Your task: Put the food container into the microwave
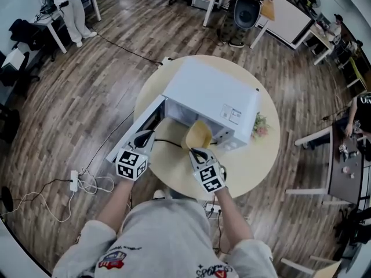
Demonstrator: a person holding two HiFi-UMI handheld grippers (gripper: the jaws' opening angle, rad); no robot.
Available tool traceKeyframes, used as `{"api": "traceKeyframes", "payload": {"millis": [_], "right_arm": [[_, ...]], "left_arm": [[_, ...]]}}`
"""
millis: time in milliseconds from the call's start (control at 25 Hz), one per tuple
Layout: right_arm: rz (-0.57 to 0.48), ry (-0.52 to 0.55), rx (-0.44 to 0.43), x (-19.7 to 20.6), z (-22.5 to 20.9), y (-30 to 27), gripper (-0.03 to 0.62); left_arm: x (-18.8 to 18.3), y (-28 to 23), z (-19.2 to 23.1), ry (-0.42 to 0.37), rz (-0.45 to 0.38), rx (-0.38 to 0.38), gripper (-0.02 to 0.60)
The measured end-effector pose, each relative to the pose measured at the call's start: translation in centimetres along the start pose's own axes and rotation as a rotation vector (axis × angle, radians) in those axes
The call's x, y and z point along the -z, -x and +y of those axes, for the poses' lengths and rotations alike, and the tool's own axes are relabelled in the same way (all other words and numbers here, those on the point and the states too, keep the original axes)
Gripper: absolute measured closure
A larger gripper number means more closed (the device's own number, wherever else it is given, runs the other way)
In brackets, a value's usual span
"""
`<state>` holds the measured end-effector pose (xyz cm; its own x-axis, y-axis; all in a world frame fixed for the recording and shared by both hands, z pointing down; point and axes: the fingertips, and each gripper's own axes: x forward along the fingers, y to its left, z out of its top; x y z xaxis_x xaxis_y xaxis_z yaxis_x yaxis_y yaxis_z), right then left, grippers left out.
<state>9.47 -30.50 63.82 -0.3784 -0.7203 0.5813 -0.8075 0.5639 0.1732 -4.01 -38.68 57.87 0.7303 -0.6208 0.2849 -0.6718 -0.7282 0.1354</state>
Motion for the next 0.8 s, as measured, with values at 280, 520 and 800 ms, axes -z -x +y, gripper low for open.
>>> {"api": "traceKeyframes", "payload": {"millis": [280, 520, 800], "right_arm": [[0.074, 0.169, -0.049, 1.0, 1.2, -1.4, 0.576], [0.123, 0.223, -0.067, 2.1, 0.5, -3.3, 0.576], [0.186, 0.303, -0.079, 3.3, -1.5, -5.9, 0.576]], "left_arm": [[0.2, 0.5, 0.5, 0.008, 0.0, -0.016, 0.578], [0.4, 0.6, 0.6, 0.012, -0.001, -0.02, 0.578], [0.7, 0.3, 0.6, 0.013, 0.016, -0.021, 0.578]]}}
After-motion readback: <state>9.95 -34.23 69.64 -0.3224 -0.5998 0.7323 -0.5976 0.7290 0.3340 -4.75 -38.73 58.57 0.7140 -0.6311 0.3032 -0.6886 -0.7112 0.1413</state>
